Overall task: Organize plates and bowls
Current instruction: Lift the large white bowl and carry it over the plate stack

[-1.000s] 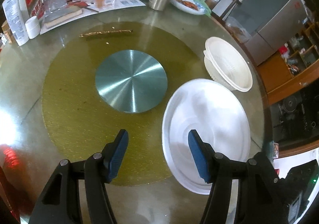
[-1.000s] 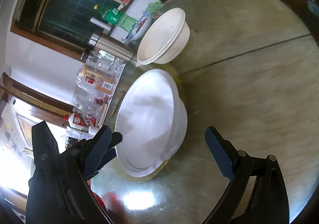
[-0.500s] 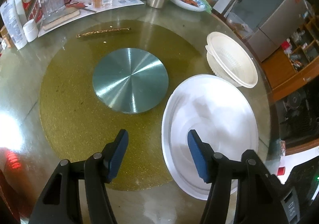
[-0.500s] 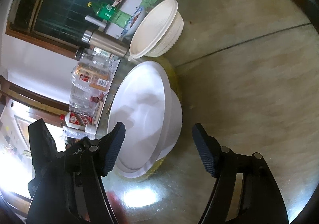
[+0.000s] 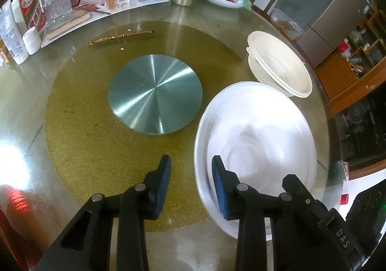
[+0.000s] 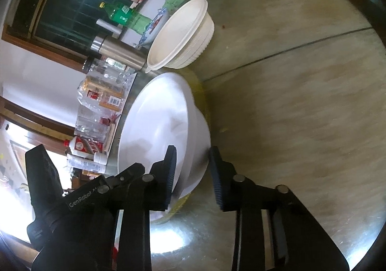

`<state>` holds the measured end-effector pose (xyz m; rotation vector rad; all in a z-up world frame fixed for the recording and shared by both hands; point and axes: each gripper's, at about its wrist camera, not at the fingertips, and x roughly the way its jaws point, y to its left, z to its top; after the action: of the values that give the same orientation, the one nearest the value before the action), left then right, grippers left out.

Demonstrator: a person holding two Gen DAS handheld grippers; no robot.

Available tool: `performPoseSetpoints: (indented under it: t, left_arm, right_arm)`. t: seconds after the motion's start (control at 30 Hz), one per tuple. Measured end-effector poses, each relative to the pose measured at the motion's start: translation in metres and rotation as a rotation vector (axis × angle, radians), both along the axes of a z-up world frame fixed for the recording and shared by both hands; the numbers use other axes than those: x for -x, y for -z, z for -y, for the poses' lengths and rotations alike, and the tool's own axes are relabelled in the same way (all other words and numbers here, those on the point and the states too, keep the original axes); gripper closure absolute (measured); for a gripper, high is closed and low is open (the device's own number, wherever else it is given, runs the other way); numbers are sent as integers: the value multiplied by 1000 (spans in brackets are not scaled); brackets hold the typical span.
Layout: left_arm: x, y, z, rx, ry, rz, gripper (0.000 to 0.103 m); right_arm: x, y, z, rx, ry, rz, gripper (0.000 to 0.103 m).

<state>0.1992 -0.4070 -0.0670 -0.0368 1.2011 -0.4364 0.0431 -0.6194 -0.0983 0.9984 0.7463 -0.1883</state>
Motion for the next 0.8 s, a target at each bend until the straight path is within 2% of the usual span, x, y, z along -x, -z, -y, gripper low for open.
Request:
performPoseSetpoints:
  t: [0.07,0.27,0.53,0.8]
  left_arm:
    - [0,1,0,7,4,-7,83]
    - [1,3,0,16,16,-20,96]
    - [9,1,-1,5,36,-3,96]
    - [36,-14,-13,-13,47,91,96]
  right_arm:
    - [-1,0,-1,13,0,-2,87]
    - [-4,2,-3,24,-12,-11,90]
    - [-1,3,-5,23,-11,-16,92]
    - [16,-7,-20,43,-14,12,92]
